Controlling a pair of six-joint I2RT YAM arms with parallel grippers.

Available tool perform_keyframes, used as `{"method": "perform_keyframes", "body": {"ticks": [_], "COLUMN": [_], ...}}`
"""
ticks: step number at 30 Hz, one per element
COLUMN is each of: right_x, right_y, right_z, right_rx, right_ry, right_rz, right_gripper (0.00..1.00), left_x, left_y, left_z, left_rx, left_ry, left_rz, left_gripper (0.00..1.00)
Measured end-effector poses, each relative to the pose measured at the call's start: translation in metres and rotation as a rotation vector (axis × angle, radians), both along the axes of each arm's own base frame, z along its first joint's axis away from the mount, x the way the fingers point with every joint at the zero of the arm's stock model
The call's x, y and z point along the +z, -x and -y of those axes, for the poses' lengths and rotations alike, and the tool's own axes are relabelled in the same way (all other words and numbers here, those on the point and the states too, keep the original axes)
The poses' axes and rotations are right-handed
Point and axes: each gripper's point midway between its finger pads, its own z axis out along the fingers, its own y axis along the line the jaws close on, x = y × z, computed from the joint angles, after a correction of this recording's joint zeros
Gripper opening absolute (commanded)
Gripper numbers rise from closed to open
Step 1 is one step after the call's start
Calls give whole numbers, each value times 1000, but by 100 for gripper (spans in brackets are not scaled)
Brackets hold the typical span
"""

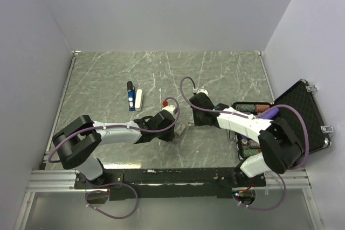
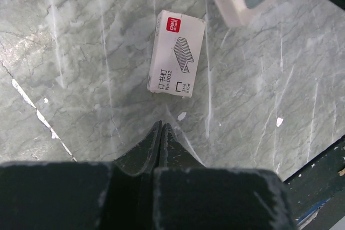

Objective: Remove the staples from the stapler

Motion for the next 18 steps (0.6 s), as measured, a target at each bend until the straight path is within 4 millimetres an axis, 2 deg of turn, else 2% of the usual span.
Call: {"method": "perform_keyframes", "body": {"ticks": [11,18], "right_x": [-23,-24], "right_y": [-12,-15], "right_z": [-7,-10], "right_rx": [-9,-10], "right_ry": [35,28], "right_rz": [-46,-40], "right_gripper": [0,0], "left_x": [-4,-7], "left_y": [1,3], "left_z": [-2,-4], "left_rx": [3,4], "left_ry": [1,-3], "left_rz": [-3,-6], "left_gripper": [1,1]}}
